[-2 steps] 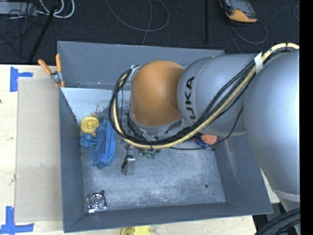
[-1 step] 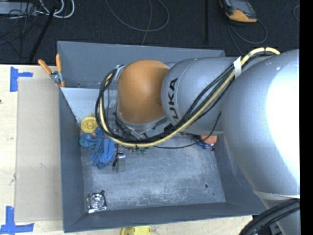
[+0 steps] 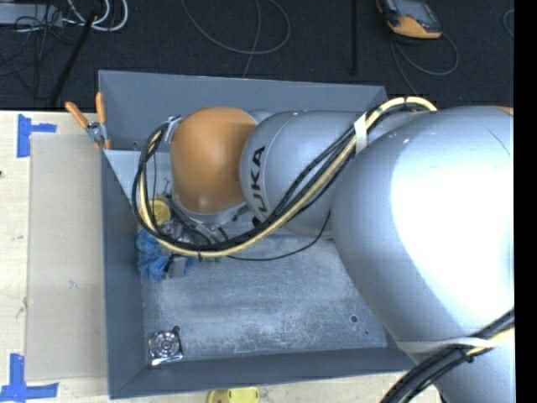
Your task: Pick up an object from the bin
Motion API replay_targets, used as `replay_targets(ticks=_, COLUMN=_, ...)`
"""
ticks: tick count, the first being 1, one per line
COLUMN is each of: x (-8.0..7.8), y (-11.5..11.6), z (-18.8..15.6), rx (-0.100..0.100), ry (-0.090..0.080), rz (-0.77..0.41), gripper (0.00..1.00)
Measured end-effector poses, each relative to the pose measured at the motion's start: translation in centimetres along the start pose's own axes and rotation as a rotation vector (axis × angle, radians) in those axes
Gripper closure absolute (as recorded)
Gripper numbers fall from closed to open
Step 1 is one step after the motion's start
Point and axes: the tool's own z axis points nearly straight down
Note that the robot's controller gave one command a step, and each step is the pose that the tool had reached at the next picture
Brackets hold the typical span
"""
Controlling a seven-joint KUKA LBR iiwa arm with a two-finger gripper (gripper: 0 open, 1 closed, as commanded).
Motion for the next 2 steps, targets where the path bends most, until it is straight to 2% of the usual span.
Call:
replay_targets(ticks=1, x=0.0, y=0.0, z=0.0, rx=0.0, ry=0.0, rz=0.001, gripper=1.0)
replay_targets(ticks=2, x=5.0, y=0.7, z=-13.2, rx=0.0, ry=0.003, rz=0.037, gripper=1.0)
